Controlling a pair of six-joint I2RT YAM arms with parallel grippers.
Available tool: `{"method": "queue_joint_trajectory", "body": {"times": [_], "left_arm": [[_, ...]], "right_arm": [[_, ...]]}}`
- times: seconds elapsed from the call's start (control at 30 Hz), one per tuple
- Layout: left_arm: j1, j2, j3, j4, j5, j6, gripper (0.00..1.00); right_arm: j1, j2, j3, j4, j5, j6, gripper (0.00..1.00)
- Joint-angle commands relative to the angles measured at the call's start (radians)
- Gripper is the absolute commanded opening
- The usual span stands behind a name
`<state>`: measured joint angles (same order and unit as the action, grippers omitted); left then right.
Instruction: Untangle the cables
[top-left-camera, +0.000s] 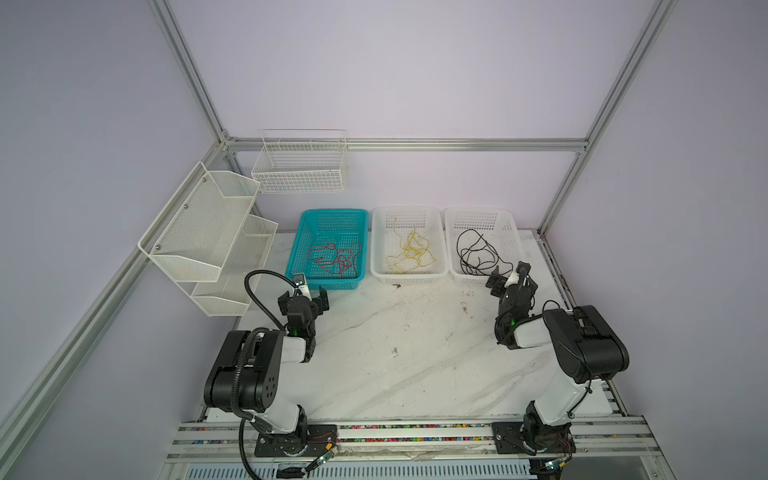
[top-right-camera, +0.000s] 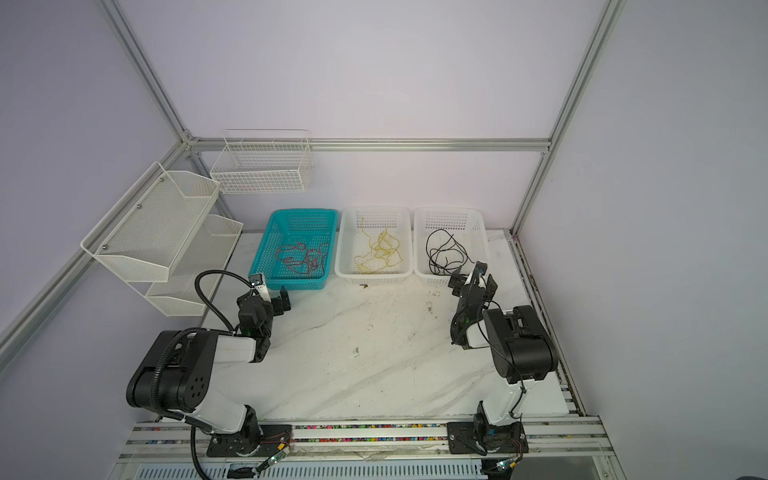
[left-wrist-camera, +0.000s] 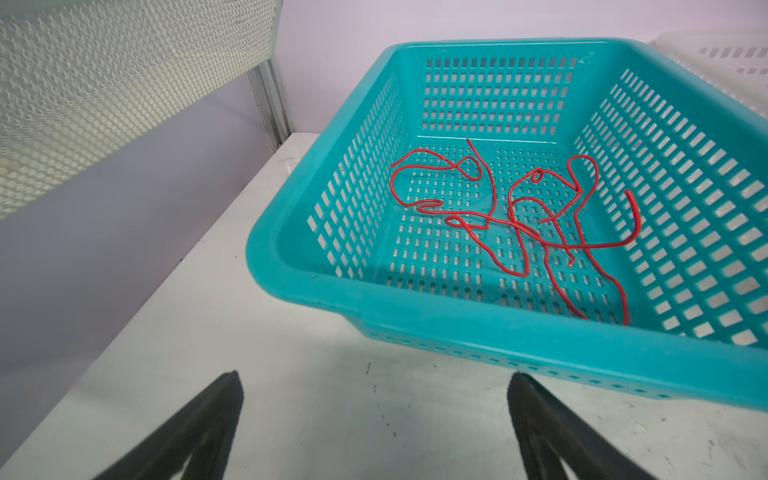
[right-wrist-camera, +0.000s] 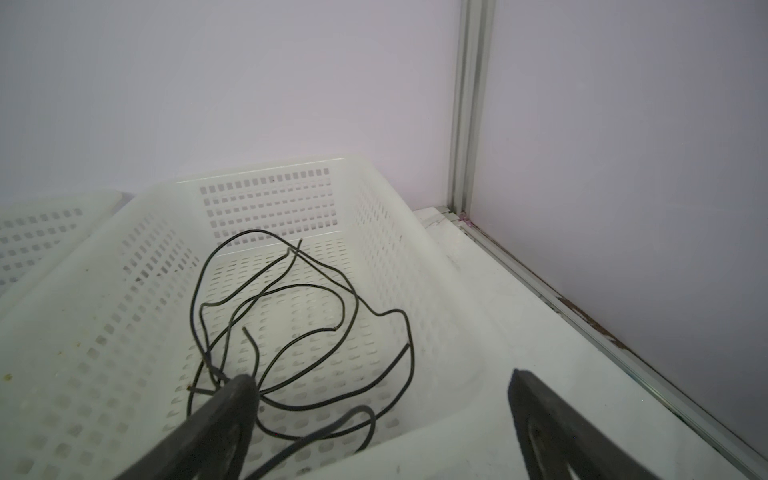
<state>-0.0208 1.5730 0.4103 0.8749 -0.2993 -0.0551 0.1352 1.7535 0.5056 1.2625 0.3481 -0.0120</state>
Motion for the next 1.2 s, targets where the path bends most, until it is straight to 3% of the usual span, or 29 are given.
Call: {"method": "queue_joint_trajectory", "body": {"times": [0.0,0.03,0.07,1.17], "left_arm": [[-0.003,-0.004,-0.030,0.069,-0.004,0.023,1.00],[-0.004,-0.004,-0.031,0.069,-0.006,0.024,1.00],[-0.007,-0.003,-0.030,0.069,-0.012,0.025,1.00],[-0.014,0.003,-0.038,0.090,-0.025,0.035,1.00]], "right_arm": [[-0.015,0.044,-0.054,0.166,-0.143,-0.064,0.97],[-0.015,0.015,-0.029,0.051,-0.161,-0.035,0.97],[-0.017,0.039,-0.041,0.137,-0.159,-0.055,0.97],[-0.017,0.031,-0.046,0.126,-0.175,-0.065,0.97]]}}
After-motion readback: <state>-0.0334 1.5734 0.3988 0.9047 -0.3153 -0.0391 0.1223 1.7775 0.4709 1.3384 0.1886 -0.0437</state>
